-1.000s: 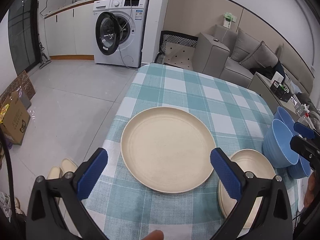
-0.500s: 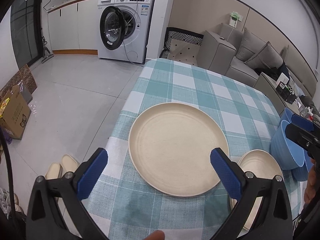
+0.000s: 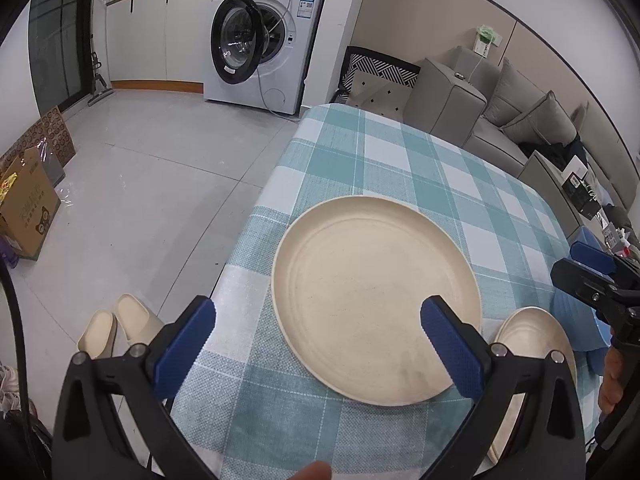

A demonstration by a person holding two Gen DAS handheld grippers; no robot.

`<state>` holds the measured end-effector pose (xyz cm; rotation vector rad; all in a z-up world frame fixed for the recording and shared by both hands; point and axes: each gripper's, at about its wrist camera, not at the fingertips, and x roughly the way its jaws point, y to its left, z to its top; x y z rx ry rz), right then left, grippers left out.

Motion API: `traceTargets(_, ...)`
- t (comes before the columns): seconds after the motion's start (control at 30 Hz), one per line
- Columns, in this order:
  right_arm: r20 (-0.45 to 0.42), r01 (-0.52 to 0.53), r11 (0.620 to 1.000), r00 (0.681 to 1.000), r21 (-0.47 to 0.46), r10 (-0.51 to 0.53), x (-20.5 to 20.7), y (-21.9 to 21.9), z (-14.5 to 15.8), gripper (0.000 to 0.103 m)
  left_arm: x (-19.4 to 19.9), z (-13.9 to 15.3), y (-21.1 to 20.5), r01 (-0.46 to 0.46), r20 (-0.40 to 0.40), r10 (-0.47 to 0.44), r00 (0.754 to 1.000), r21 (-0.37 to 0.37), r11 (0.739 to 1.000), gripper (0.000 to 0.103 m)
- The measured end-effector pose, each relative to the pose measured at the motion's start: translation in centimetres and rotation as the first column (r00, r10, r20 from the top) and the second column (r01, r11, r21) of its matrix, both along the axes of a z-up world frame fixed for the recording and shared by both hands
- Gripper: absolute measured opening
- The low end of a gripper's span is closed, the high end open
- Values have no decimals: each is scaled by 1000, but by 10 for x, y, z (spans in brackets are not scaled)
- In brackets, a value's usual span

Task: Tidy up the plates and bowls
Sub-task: 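Withdraw the right tool up and away from the stacked plates, then close the left gripper on the separate beige plate's rim while the right gripper grips the stacked plates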

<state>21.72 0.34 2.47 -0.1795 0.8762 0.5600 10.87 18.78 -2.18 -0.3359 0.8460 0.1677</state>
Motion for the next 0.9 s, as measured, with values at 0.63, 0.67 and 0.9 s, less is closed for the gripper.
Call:
traceTargets(0.63, -153, -31, 998, 988, -58, 22, 32, 28, -60, 73, 14, -27, 3, -1, -36, 1, 999, 18, 1000, 103)
traceTargets(0.67, -161, -32, 998, 987, -60, 22, 33, 29, -62, 72, 15, -28, 3, -1, -37, 1, 999, 17, 1000, 103)
traceTargets(0.9, -201, -46, 996, 979, -78, 30, 38, 35, -79, 63, 19, -36, 5, -7, -68, 7, 998, 4, 1000, 103)
